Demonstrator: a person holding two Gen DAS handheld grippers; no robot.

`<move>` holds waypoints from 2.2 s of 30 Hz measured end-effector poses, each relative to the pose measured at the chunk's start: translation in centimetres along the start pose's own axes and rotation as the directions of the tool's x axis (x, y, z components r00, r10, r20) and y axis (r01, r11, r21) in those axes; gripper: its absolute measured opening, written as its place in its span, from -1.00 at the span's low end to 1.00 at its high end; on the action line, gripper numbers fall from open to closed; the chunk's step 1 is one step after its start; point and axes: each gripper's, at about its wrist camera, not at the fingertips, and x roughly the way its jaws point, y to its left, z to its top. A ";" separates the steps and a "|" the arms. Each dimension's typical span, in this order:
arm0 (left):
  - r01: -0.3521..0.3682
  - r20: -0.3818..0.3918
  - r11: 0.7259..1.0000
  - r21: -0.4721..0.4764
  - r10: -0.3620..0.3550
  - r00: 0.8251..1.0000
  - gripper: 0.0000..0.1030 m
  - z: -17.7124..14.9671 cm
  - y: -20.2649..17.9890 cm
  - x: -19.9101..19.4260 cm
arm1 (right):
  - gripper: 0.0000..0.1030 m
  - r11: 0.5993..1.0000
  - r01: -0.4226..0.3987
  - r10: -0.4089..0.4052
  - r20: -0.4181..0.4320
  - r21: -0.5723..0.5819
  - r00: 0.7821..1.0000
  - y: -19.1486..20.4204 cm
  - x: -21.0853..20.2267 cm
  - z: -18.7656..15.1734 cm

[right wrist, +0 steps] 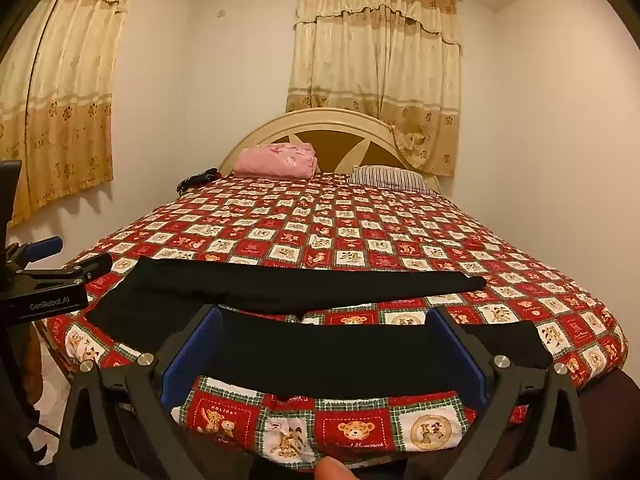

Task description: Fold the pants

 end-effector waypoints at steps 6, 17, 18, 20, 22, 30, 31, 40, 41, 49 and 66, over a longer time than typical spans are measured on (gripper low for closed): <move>-0.014 -0.014 1.000 0.022 0.015 1.000 1.00 -0.8 -0.4 0.5 | 0.98 1.000 0.002 -0.002 -0.003 -0.013 1.000 0.3 0.2 -0.2; -0.007 -0.016 1.000 0.015 0.007 1.000 1.00 -0.4 -0.3 0.6 | 0.98 1.000 0.002 -0.002 -0.013 -0.014 1.000 0.5 0.9 -1.1; -0.008 -0.015 1.000 0.015 0.008 1.000 1.00 -0.4 -0.3 0.6 | 0.98 1.000 0.002 -0.002 -0.014 -0.015 1.000 0.6 0.9 -1.1; -0.007 -0.015 1.000 0.011 0.008 1.000 1.00 -0.4 -0.3 0.5 | 0.98 1.000 0.003 -0.003 -0.015 -0.016 1.000 0.7 0.9 -1.0; -0.009 -0.015 1.000 0.012 0.009 1.000 1.00 -0.4 -0.3 0.5 | 0.98 1.000 0.002 -0.002 -0.016 -0.015 1.000 0.7 0.9 -0.9; -0.009 -0.016 1.000 0.010 0.009 1.000 1.00 -0.7 0.0 0.7 | 0.98 1.000 0.003 -0.003 -0.019 -0.016 1.000 0.8 0.9 -1.0; -0.008 -0.016 1.000 0.010 0.008 1.000 1.00 -0.7 0.0 0.7 | 0.98 1.000 0.002 -0.003 -0.019 -0.016 1.000 0.9 0.9 -1.1; -0.008 -0.017 1.000 0.010 0.008 1.000 1.00 -0.7 0.0 0.7 | 0.98 1.000 0.002 -0.002 -0.021 -0.017 1.000 0.9 1.0 -1.2; -0.008 -0.017 1.000 0.009 0.008 1.000 1.00 -0.7 0.0 0.7 | 0.98 1.000 0.001 -0.002 -0.020 -0.016 1.000 0.9 1.0 -1.2; -0.007 -0.018 1.000 0.008 0.007 1.000 1.00 -0.7 0.0 0.7 | 0.98 1.000 0.001 -0.002 -0.021 -0.017 1.000 0.9 1.1 -1.2; -0.006 -0.020 1.000 0.006 0.006 1.000 1.00 -0.7 0.2 0.8 | 0.98 1.000 0.002 -0.002 -0.025 -0.021 1.000 1.3 1.2 -1.5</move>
